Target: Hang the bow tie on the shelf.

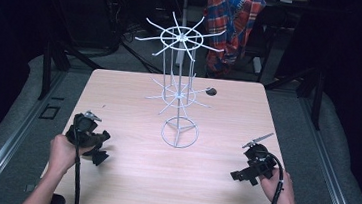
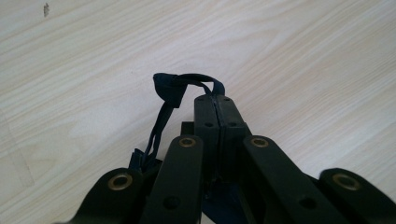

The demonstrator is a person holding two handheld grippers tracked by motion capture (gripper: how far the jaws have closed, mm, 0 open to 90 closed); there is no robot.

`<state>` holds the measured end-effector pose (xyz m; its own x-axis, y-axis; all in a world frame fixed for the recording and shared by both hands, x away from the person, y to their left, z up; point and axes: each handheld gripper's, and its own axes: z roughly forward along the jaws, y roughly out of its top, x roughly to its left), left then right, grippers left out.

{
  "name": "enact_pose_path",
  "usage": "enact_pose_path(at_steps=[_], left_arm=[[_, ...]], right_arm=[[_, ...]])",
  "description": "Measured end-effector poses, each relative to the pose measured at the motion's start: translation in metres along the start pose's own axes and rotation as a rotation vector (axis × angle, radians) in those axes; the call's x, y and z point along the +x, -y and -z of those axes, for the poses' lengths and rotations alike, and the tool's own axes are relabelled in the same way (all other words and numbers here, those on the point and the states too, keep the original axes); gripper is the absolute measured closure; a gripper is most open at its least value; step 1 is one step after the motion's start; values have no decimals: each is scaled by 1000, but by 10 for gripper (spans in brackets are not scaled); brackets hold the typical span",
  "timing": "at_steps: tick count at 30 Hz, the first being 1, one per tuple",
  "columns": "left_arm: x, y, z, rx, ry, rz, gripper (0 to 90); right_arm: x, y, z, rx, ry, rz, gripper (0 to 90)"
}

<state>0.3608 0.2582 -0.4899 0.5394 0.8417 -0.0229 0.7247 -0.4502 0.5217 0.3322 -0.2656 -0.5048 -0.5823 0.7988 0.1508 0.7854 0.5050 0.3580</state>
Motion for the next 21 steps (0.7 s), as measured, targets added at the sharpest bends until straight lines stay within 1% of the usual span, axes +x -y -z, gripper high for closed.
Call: enact_pose_path(at_steps=[2,3,4,5,7,8,9,12,13,14,16,21], left_arm=[[-1,0,4,-22,0,3,891],[-1,0,4,-22,0,3,891],[-1,-1,7,-38,-1,2,891],[-2,-1,9,-44,3,4,891],[-3,-2,13,-57,8,4,892],[-3,-2,14,-67,10,3,892],[-4,-3,16,-77,11,8,892],[-5,-5,19,-104,15,6,892],[-5,-6,20,-107,24,4,892],[-5,-7,21,-117,18,4,892],[-6,-9,22,-124,27,1,892],[-7,-12,26,-143,26,-8,892]], right_arm=[[1,0,0,-6,-1,-2,151],[1,0,0,-6,-1,-2,151],[1,0,0,-9,-1,-1,151],[1,1,-1,-26,-1,-11,150],[0,1,1,-10,9,5,151],[1,1,0,-14,5,1,151],[1,0,0,-12,5,0,151],[0,0,-1,2,-2,2,151],[0,0,-1,3,-1,-1,151],[0,0,-2,1,-3,-7,151],[0,0,-2,10,-6,-4,150],[0,0,-1,5,-6,-2,151]])
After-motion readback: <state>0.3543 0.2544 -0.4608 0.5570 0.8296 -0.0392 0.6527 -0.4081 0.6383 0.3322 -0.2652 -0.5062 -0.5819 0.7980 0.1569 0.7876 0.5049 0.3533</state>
